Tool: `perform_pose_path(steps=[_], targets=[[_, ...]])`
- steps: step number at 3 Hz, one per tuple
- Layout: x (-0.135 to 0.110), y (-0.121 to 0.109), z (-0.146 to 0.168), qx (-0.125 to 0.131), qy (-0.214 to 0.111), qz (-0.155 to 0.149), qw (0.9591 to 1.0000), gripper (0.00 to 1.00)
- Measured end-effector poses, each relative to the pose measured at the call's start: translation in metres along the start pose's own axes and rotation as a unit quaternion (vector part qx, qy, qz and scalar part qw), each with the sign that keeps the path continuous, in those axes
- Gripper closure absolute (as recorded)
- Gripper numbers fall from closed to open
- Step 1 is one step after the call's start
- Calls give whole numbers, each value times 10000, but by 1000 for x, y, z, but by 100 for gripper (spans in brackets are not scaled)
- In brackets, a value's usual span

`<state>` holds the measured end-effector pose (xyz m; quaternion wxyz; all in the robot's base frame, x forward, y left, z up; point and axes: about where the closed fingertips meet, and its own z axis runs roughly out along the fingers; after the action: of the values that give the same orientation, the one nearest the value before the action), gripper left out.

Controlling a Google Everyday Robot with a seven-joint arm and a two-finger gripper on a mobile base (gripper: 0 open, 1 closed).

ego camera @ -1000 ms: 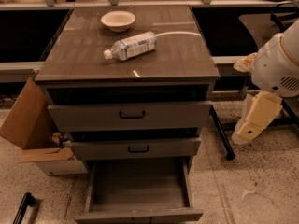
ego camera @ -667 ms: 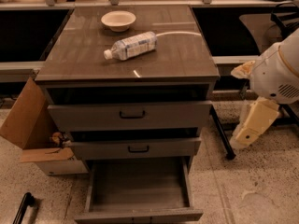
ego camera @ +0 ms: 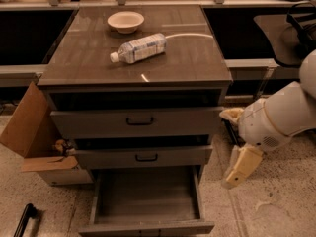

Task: Close bottom drawer

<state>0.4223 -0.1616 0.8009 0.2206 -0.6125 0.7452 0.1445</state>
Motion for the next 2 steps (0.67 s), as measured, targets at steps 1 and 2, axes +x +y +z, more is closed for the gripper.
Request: perform_pose_path(steps=[1, 2], targets=[[22, 14, 79, -376, -483, 227, 9979, 0], [23, 14, 83, -407, -489, 222, 9977, 0]])
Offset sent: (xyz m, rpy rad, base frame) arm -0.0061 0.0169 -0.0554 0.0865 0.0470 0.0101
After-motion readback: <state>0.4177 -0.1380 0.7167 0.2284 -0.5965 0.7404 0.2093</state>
